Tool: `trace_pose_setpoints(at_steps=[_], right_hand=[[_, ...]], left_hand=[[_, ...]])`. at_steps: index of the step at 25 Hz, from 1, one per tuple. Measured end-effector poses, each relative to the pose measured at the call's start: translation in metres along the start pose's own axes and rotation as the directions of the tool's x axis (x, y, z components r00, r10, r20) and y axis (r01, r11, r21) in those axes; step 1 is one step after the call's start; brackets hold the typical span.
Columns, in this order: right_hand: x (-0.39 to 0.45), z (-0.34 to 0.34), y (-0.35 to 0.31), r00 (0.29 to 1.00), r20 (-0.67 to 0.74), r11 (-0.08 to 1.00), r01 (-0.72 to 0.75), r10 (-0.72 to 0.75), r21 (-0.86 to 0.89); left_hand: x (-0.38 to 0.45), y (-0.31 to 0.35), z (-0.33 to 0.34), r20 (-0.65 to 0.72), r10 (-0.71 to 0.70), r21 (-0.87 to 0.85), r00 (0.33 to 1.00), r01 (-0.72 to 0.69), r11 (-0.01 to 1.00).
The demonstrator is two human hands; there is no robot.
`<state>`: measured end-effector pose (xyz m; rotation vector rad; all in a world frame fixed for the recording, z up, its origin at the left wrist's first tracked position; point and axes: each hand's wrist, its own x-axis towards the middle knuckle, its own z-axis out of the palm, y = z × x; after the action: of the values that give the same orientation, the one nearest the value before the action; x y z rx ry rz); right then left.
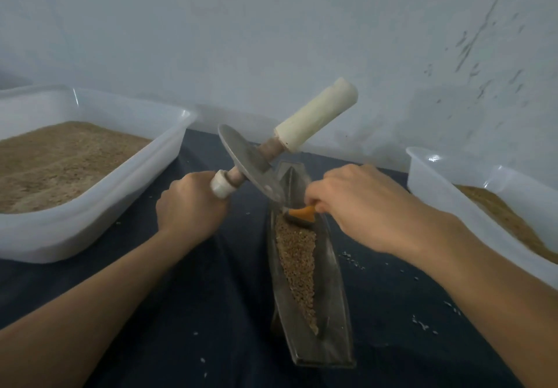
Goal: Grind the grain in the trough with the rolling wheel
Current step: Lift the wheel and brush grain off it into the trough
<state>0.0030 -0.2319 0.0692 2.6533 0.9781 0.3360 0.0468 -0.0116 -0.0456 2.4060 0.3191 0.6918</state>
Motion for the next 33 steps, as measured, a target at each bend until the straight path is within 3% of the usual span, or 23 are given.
trace_pose_setpoints(at_steps=[3, 7, 11, 16, 25, 30, 33], right_hand=[[-0.02, -0.006, 0.009, 0.999, -0.042, 0.998, 0.011, -0.009, 0.058], [-0.037, -0.058, 0.048, 0.995, -0.006, 0.94, -0.092, 0.099, 0.33], [-0.038, -0.081, 0.051, 0.988, 0.152, 0.802, -0.064, -0.034, 0.594], [-0.021, -0.067, 0.042, 0.975, 0.153, 0.735, 0.013, -0.159, 0.678], [0.02, -0.028, 0.046, 0.951, 0.299, 0.811, -0.117, -0.075, 0.574], [0.02, -0.035, 0.062, 0.976, 0.215, 0.805, -0.094, -0.043, 0.586], [0.014, -0.048, 0.068, 0.972, 0.207, 0.748, -0.055, -0.111, 0.661]], left_hand=[[0.0, -0.002, 0.0, 0.001, -0.011, -0.021, 1.0, 0.011, 1.0], [-0.001, -0.001, 0.002, 0.013, -0.014, -0.008, 1.0, 0.014, 1.0], [-0.002, 0.0, 0.004, 0.05, -0.018, -0.043, 0.999, 0.02, 0.999], [-0.001, -0.002, 0.002, 0.03, 0.005, -0.034, 1.0, -0.004, 0.999], [-0.003, 0.002, -0.001, 0.022, 0.019, -0.052, 1.0, -0.018, 0.998], [-0.003, 0.003, -0.002, 0.016, 0.013, -0.069, 1.0, -0.012, 0.998], [-0.002, 0.002, -0.002, 0.005, 0.016, -0.071, 1.0, -0.016, 0.997]])
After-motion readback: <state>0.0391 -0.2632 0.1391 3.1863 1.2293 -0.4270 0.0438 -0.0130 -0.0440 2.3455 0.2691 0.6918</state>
